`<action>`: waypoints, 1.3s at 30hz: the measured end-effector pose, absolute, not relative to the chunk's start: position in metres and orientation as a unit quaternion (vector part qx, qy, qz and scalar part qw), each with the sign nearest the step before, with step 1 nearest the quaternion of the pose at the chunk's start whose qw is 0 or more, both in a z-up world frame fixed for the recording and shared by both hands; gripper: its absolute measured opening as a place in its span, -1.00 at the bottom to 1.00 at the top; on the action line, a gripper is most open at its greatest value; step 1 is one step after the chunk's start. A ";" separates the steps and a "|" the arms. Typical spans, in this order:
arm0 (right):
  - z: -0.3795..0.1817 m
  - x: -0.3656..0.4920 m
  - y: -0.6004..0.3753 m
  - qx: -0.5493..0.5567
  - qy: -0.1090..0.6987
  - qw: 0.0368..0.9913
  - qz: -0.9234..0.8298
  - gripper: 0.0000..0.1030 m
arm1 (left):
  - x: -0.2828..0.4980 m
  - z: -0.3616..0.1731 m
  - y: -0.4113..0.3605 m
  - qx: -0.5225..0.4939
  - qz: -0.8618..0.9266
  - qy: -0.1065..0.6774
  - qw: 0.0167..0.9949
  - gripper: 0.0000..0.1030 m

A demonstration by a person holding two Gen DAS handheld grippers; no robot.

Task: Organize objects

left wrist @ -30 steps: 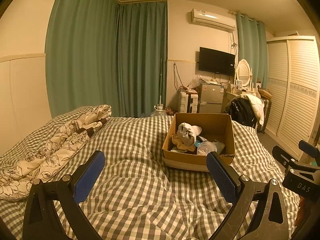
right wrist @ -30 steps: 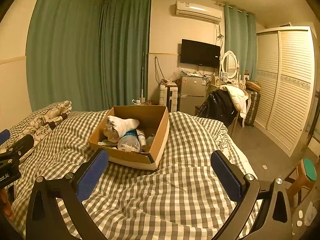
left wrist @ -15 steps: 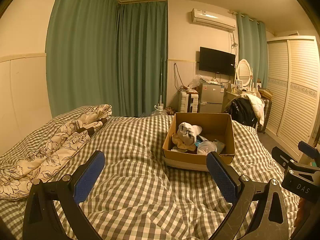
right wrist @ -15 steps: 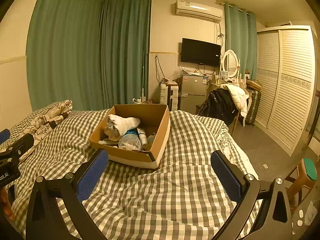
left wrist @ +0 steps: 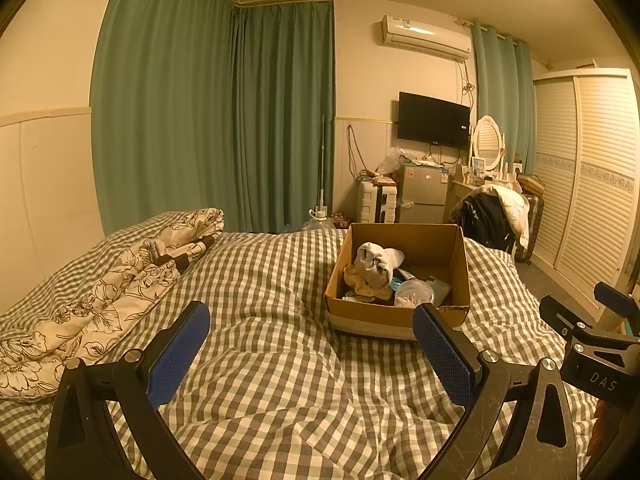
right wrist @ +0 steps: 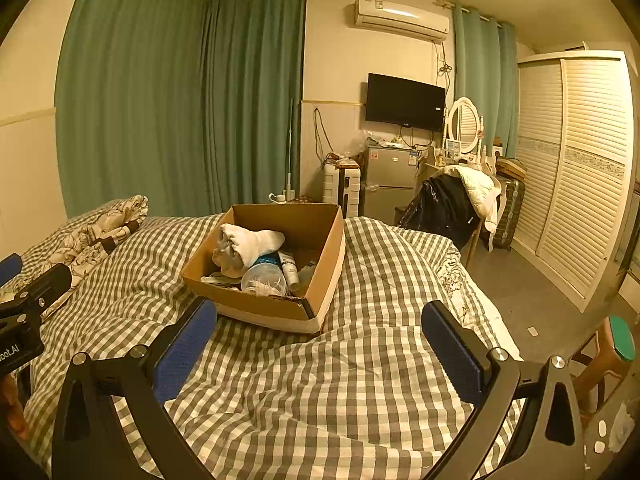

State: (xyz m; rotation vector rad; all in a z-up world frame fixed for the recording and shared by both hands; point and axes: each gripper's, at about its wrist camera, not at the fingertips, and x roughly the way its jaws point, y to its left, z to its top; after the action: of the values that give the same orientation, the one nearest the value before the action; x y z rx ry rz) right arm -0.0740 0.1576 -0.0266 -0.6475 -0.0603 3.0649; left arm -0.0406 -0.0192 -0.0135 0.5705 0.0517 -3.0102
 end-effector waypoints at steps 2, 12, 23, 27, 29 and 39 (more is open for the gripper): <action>-0.027 -0.074 0.157 -0.207 -0.019 0.004 0.978 0.99 | -0.040 -0.014 -0.020 0.187 -0.982 0.015 0.035 1.00; -0.029 -0.074 0.156 -0.209 -0.021 0.003 0.978 0.99 | -0.041 -0.014 -0.021 0.190 -0.981 0.012 0.038 1.00; -0.031 -0.076 0.154 -0.212 -0.022 0.002 0.977 0.99 | -0.041 -0.014 -0.022 0.189 -0.981 0.011 0.037 1.00; -0.031 -0.076 0.154 -0.212 -0.022 0.002 0.977 0.99 | -0.041 -0.014 -0.022 0.189 -0.981 0.011 0.037 1.00; -0.031 -0.076 0.154 -0.212 -0.022 0.003 0.977 0.99 | -0.041 -0.015 -0.023 0.190 -0.981 0.012 0.038 1.00; -0.034 -0.076 0.153 -0.214 -0.023 0.002 0.977 0.99 | -0.041 -0.015 -0.024 0.190 -0.981 0.010 0.037 1.00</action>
State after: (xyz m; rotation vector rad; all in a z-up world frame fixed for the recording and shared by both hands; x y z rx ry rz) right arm -0.0762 0.1530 -0.0340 -0.6710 -0.0726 3.0643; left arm -0.0412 -0.0238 -0.0150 0.5840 0.0320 -3.0106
